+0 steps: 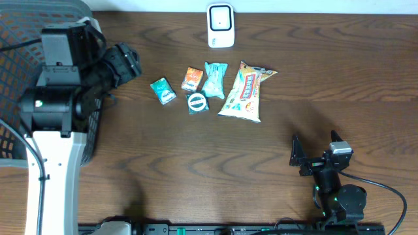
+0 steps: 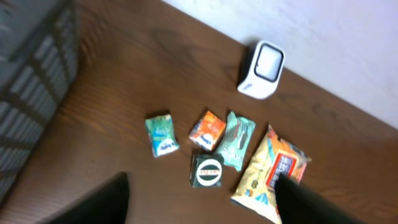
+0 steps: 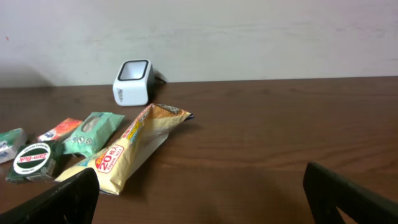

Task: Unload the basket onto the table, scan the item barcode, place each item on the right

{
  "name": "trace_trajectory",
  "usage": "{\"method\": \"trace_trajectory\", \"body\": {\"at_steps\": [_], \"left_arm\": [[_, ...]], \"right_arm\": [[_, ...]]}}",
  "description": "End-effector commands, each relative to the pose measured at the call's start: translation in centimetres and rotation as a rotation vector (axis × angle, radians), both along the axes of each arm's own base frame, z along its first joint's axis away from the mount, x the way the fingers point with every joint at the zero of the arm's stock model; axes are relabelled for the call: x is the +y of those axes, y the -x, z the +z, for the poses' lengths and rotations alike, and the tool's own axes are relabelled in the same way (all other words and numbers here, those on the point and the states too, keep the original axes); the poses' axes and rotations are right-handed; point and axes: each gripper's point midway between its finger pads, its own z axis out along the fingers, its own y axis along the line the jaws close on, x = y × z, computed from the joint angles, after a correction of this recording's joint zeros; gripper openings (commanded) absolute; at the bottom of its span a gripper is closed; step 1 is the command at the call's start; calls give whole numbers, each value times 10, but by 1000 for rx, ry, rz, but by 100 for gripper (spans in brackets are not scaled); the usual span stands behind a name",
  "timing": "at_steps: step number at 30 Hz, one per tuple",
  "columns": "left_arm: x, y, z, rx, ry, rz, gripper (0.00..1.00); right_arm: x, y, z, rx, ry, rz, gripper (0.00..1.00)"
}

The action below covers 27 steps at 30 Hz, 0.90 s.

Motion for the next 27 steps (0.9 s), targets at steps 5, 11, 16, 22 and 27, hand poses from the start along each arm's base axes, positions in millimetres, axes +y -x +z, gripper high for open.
{"method": "trace_trajectory", "body": {"at_steps": [5,11,16,22,27], "left_arm": [[-57,-27,-57,120,-5,-158,19],[-116,-80,-126,161,-20,-262,8],[-111,-110,-197,232,-137,-197,8],[-118,-109,-267,373,-109,-185,8],[-129,-95,-279,452,-39,-216,8]], "right_arm": [[-3,0,-1,-1,16,-11,99],[-3,0,-1,-1,16,-12,99],[-3,0,-1,-1,16,-11,99],[-3,0,-1,-1,16,-11,99],[-3,0,-1,-1,16,-11,99]]}}
